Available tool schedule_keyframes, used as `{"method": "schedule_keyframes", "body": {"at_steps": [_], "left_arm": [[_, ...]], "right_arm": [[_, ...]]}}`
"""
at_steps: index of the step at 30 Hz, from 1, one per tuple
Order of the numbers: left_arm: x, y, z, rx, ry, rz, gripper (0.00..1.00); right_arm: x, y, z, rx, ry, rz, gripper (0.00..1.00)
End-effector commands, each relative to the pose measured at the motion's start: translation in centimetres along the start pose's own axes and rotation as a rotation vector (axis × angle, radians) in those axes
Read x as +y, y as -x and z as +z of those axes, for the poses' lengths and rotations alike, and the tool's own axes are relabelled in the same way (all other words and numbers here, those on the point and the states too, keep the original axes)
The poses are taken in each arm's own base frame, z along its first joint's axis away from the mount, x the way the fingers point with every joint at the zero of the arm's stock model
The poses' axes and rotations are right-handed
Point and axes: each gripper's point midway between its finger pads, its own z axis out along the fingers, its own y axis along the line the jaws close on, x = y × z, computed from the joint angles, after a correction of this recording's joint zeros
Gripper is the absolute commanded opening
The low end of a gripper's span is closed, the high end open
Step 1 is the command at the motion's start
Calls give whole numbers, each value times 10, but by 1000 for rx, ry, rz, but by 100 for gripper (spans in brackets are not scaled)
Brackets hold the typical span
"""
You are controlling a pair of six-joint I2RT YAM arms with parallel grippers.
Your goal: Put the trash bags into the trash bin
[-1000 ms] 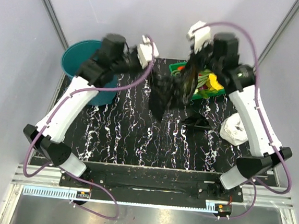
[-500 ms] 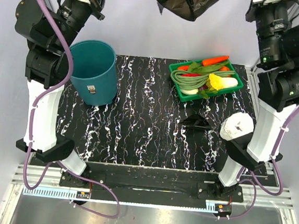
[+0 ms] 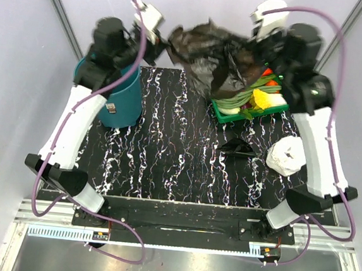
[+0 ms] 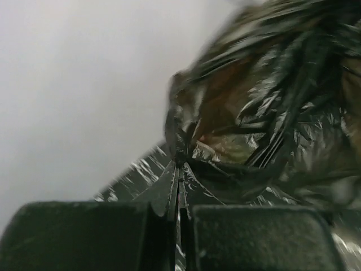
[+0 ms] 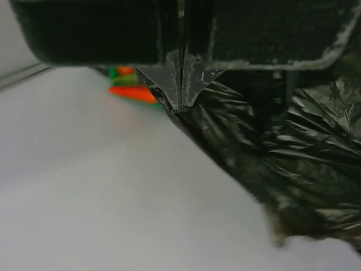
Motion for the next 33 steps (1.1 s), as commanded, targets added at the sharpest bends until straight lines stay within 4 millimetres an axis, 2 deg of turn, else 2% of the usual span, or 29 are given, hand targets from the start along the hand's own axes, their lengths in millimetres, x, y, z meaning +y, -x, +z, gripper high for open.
{"method": "schedule_keyframes", "body": {"at_steps": [1,2,3,5,6,8,10,12,13,14,15,16,17,18,20,21,22,23,24,25,26,27,28,29,31,32,33], "left_arm": [[-61,-77,6,160,-185,-23,0],[-71,-104,7,207,-218,-35,0],[-87,-147,4,291,-263,-56,0],[-105,-205,-4,416,-316,-40,0],[-109,-229,-7,473,-335,-24,0],[-107,-254,-11,556,-330,-12,0],[-92,-249,-1,563,-278,22,0],[-70,-221,16,505,-203,44,0],[-55,-198,26,456,-156,55,0],[-40,-168,34,393,-111,65,0],[-27,-143,41,340,-69,75,0],[-11,-98,48,246,-17,101,0],[3,-59,49,161,30,122,0],[11,-25,47,80,67,143,0],[19,44,31,-92,106,195,0],[16,76,18,-175,106,218,0],[8,100,6,-232,73,242,0],[-5,110,-2,-253,12,263,0],[-20,113,-12,-253,-63,263,0],[-40,101,-18,-225,-171,276,0],[-63,82,-23,-181,-290,284,0],[-87,48,-23,-112,-404,292,0],[-111,13,-28,-46,-502,364,0],[-129,-37,-29,69,-563,390,0],[-162,-144,-42,310,-708,403,0],[-171,-194,-51,428,-745,411,0],[-177,-233,-59,514,-772,431,0]], "right_arm": [[112,-156,23,410,410,90,0],[133,-186,16,476,483,101,0],[153,-224,5,558,544,102,0],[173,-260,-13,638,623,58,0],[174,-271,-16,662,625,35,0],[165,-274,-12,667,587,-13,0],[145,-258,7,629,508,-75,0],[116,-223,33,553,396,-115,0],[97,-197,47,496,327,-131,0],[79,-176,60,450,263,-148,0],[58,-146,73,381,188,-161,0],[35,-107,79,291,112,-163,0],[18,-80,86,220,44,-173,0],[-12,-20,74,53,-66,-173,0],[-34,32,64,-130,-168,-179,0],[-40,48,59,-182,-190,-166,0],[-40,60,49,-213,-174,-147,0],[-31,55,50,-198,-129,-129,0],[-25,58,31,-199,-77,-101,0],[-5,40,28,-137,20,-89,0],[24,11,27,-49,163,-68,0],[49,-14,20,18,281,-49,0],[76,-48,13,89,387,-15,0],[104,-88,6,177,488,22,0],[142,-158,-19,363,639,60,0],[154,-188,-33,428,693,52,0],[167,-222,-46,503,734,62,0]]}}
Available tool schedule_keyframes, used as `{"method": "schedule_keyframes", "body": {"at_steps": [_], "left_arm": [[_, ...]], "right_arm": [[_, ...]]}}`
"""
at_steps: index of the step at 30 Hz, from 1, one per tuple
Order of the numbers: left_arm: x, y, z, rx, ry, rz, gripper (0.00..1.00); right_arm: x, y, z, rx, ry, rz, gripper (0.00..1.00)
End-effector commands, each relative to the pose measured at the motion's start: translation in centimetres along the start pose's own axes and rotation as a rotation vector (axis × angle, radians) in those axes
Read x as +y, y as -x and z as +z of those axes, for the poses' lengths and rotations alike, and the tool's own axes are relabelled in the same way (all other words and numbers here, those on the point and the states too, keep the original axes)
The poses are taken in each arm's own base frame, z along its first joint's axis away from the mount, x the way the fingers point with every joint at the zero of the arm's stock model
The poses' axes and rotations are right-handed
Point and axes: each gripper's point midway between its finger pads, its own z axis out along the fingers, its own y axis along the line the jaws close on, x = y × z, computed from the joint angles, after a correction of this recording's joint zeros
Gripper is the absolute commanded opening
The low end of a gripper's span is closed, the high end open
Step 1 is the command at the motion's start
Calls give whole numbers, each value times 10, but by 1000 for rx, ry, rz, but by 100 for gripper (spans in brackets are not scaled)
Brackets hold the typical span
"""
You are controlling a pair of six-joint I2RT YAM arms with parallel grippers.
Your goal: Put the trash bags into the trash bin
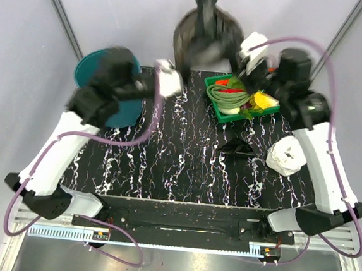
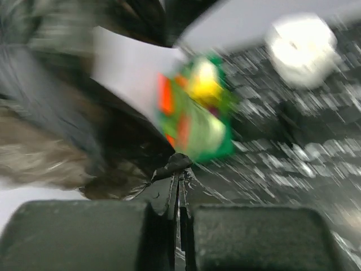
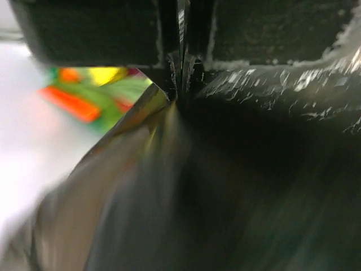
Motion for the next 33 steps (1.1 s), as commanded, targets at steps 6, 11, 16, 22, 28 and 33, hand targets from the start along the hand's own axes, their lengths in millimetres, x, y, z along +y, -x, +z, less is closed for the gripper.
{"method": "schedule_keyframes", "body": {"at_steps": [6,11,16,22,28,33], "left_arm": [[-165,-265,16,648,-441,-82,0],[-105,-220,22,566,-317,-79,0],[-39,-179,9,475,-180,-151,0],[55,-149,-20,400,116,-356,0],[106,-171,-65,367,346,-631,0],[111,-189,-110,392,431,-737,0]], "right_arm": [[123,-227,14,516,382,128,0],[87,-176,18,439,299,45,0],[57,-148,16,407,215,-24,0],[56,-106,41,333,257,91,0],[76,-57,92,227,409,351,0],[111,-33,129,146,483,270,0]]}}
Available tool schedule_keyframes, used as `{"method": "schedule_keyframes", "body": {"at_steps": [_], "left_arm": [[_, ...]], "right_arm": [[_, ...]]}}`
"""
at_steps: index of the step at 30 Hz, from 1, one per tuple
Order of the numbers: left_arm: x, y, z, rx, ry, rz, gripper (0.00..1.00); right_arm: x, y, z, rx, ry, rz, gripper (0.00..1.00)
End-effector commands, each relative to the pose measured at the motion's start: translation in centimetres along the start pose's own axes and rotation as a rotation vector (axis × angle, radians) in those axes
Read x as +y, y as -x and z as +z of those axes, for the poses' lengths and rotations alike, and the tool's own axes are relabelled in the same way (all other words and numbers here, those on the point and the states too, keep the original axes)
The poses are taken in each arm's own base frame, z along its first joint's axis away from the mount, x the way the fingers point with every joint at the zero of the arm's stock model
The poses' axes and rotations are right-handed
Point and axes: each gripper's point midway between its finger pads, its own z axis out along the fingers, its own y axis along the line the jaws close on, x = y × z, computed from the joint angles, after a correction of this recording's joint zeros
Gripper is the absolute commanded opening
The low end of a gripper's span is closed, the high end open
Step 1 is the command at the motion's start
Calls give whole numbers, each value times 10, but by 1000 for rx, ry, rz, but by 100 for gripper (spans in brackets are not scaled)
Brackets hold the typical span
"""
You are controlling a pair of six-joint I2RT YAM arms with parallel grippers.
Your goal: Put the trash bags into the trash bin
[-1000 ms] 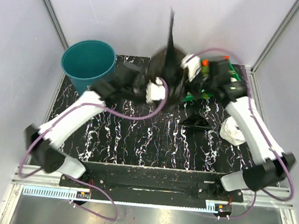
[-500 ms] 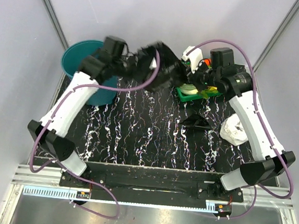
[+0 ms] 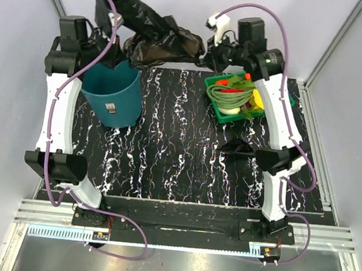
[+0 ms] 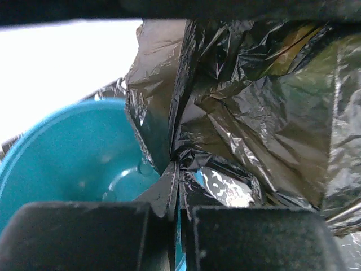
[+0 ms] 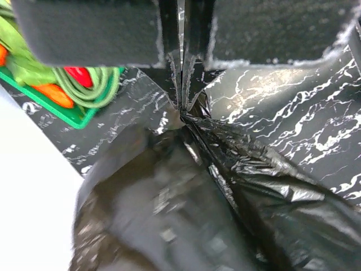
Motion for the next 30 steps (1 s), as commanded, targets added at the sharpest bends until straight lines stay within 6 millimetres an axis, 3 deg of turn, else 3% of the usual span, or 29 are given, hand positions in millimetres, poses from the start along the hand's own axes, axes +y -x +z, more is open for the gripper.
{"method": "schedule_keyframes", "body": {"at_steps": [1,4,9,13,16,19,22,30], "left_arm": [[9,-2,-24,-26,11,-142,0],[10,-21,-35,29,36,-158,0],[25,-57,-53,139,176,-137,0],[10,-102,-55,384,21,-98,0],[3,-119,-57,481,-60,-91,0],[0,-107,-58,413,-58,-63,0],[8,-81,-63,325,20,-43,0],[27,10,-107,-3,275,32,0]], "right_arm": [[61,10,28,-15,163,-22,0],[83,13,52,-48,238,-46,0],[114,41,65,-164,355,-33,0],[128,57,67,-227,410,-42,0],[130,65,69,-258,420,-33,0],[129,71,68,-283,416,-45,0],[127,78,66,-309,404,-51,0],[116,101,58,-380,325,-72,0]]}}
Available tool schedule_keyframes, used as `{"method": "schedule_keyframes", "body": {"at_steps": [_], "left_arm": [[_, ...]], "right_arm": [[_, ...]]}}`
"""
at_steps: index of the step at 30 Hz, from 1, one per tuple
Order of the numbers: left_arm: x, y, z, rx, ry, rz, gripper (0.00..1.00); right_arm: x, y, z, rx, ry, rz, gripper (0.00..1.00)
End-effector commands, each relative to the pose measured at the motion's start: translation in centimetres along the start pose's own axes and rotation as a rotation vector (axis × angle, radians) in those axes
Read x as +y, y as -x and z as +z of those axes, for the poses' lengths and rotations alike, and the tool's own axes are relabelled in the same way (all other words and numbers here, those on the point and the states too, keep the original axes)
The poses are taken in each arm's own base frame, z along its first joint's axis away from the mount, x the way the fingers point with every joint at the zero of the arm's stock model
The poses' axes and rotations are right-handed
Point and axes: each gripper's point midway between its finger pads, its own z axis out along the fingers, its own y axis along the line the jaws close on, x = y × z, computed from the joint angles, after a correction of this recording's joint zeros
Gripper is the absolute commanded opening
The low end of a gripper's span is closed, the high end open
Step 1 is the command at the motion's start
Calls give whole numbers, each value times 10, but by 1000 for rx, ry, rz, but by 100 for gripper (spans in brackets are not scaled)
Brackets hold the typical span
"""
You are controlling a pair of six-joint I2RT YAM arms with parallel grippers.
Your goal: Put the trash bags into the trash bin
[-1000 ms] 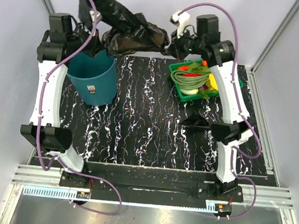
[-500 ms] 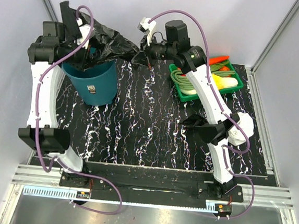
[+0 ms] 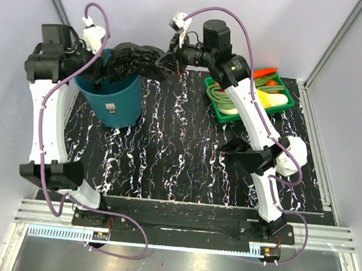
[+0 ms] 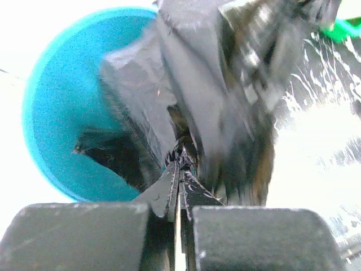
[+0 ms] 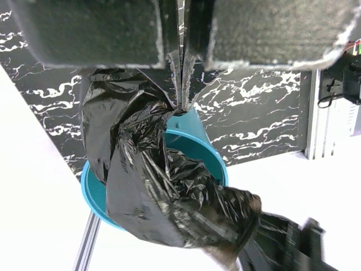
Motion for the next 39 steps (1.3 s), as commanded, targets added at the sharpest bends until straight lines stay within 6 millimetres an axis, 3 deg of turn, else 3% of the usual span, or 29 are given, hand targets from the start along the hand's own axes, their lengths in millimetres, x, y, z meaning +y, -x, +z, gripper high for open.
{"method": "schedule_keyframes", "body": {"at_steps": [1,4,7,12,16,22,26,31,36,39], "left_arm": [[10,75,-76,-329,233,76,0],[21,86,-92,-415,318,68,0],[26,88,-81,-429,309,38,0],[40,70,-57,-365,315,-40,0],[67,61,-57,-350,417,-88,0],[118,53,-74,-350,578,-160,0],[137,45,-78,-334,601,-190,0],[138,34,-76,-270,582,-168,0],[120,33,-84,-230,522,-112,0],[122,28,-92,-189,556,-78,0]], "right_arm": [[-1,45,-10,-120,-48,-83,0],[-2,51,-11,-137,-60,-102,0],[-1,57,-12,-155,-61,-109,0],[-1,64,-11,-181,-59,-118,0],[-9,59,-4,-187,-72,-126,1],[-25,53,8,-202,-105,-139,0],[-37,37,20,-185,-121,-123,0],[-50,9,38,-148,-126,-87,0],[-56,-16,49,-110,-110,-63,0],[-61,-30,56,-89,-109,-55,0]]}}
